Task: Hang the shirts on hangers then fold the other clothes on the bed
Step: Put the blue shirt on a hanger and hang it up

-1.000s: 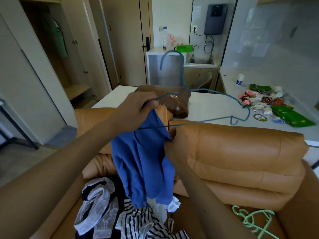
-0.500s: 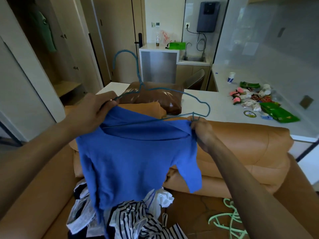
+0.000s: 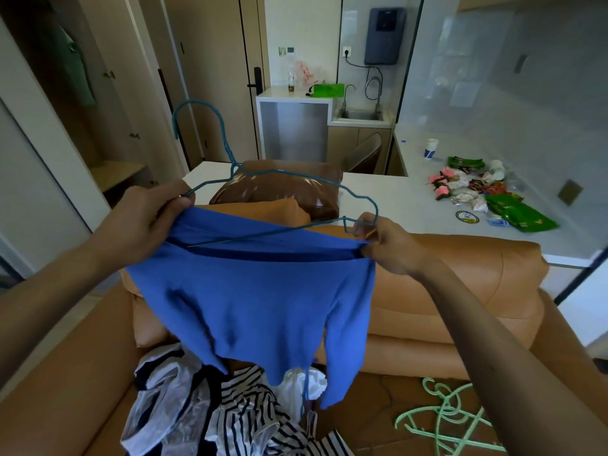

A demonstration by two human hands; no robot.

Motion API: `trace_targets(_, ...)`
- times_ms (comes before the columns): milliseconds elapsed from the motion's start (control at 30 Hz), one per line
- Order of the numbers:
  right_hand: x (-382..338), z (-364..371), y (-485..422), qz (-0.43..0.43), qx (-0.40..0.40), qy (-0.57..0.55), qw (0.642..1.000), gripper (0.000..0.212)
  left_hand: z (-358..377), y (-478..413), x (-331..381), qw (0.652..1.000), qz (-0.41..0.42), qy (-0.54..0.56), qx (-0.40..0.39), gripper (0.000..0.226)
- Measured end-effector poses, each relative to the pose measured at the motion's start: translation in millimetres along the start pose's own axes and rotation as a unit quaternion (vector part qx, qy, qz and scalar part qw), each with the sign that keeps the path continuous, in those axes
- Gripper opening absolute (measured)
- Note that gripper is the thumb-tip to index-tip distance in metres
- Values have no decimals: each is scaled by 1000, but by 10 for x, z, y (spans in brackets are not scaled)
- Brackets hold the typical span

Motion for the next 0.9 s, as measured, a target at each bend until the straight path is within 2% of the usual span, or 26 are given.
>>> trace_targets(133,28,-254,-40,35,45,1,998,31,-18,46,-9,1000,11,-7,0,22)
trace_targets(333,3,-337,-52,69,45,-35,996,33,-28,49,16,999,37,-37,12,25)
trace_targets(433,33,-371,-63,85,59,-50,993,32,-105,56,21,998,32,-29,46,27)
trace_targets(600,24,-332,-69,103,64,-66,990,33,-201,40,-61,993,-21,18,116,23)
trace_targets(900,-9,-271,-3,99,43,-57,992,29,-64,95,-76,996,15,-24,89,29)
Point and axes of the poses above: each hand's wrist, its own y-axis away from the middle knuckle, its own z-axis out of the palm, x = y × z, the point moved 9 cm from there along -y, towards the middle knuckle, and after that the axes turned 4 degrees about x, right-handed, at the moved point
